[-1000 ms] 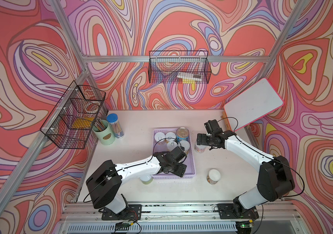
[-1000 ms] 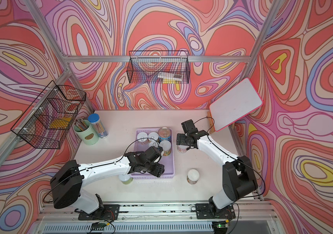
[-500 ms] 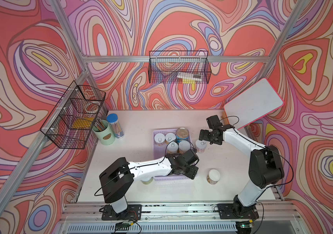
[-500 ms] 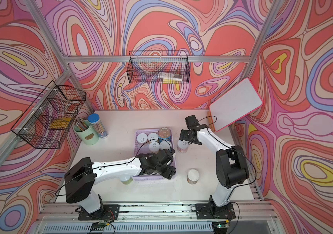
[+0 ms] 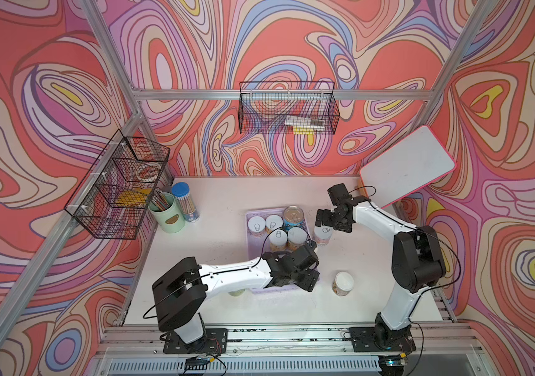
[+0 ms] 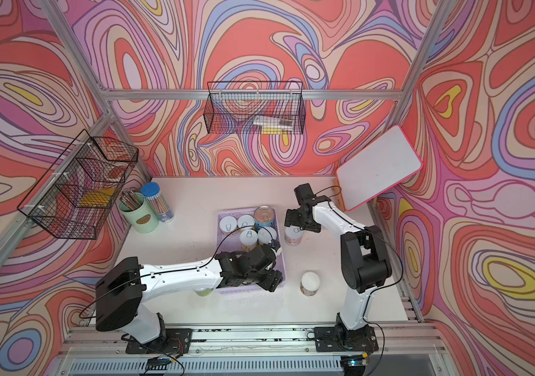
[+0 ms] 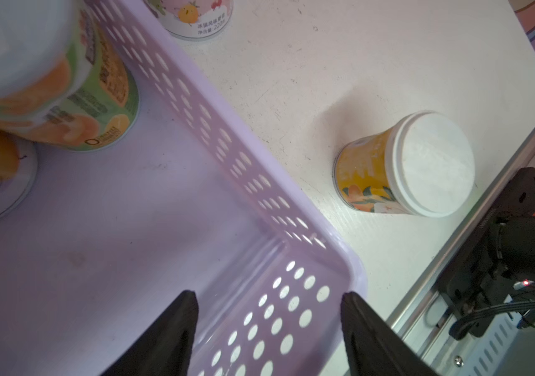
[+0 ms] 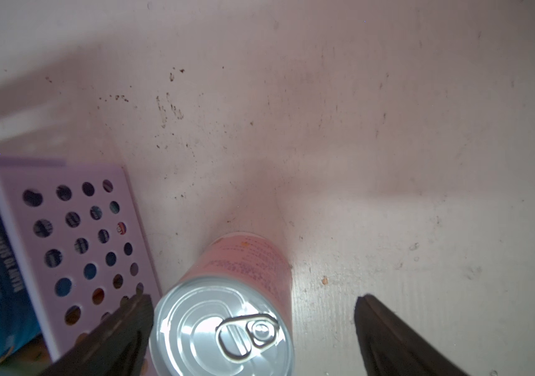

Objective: Put the canned food in the basket
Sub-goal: Pick up the canned food from the center of the board.

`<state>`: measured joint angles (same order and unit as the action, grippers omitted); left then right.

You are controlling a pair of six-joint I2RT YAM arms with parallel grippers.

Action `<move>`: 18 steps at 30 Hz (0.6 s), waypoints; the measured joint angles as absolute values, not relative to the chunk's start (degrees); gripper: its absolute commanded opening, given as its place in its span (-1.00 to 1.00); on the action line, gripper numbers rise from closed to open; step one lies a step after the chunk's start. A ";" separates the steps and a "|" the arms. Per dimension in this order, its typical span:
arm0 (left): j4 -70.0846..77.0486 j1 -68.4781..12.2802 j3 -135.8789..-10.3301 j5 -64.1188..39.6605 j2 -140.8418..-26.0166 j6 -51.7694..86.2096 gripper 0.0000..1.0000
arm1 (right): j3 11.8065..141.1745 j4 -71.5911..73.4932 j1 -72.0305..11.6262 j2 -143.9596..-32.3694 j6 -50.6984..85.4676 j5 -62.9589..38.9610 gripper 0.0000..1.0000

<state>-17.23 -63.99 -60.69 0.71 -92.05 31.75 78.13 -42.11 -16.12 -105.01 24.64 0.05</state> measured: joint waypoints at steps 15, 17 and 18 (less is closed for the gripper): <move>-13.61 -58.15 -52.45 5.39 -75.90 31.92 0.56 | 83.59 -47.33 -20.10 -111.26 22.55 3.46 0.96; -13.28 -56.34 -51.48 4.97 -74.24 32.08 0.57 | 83.81 -47.75 -20.78 -111.79 22.37 4.58 0.96; -13.08 -55.57 -51.18 4.73 -73.56 32.18 0.58 | 83.81 -48.07 -20.88 -111.87 22.33 5.06 0.95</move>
<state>-13.08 -55.57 -51.18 4.73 -73.56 32.18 83.81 -48.07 -20.88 -111.87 22.33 5.06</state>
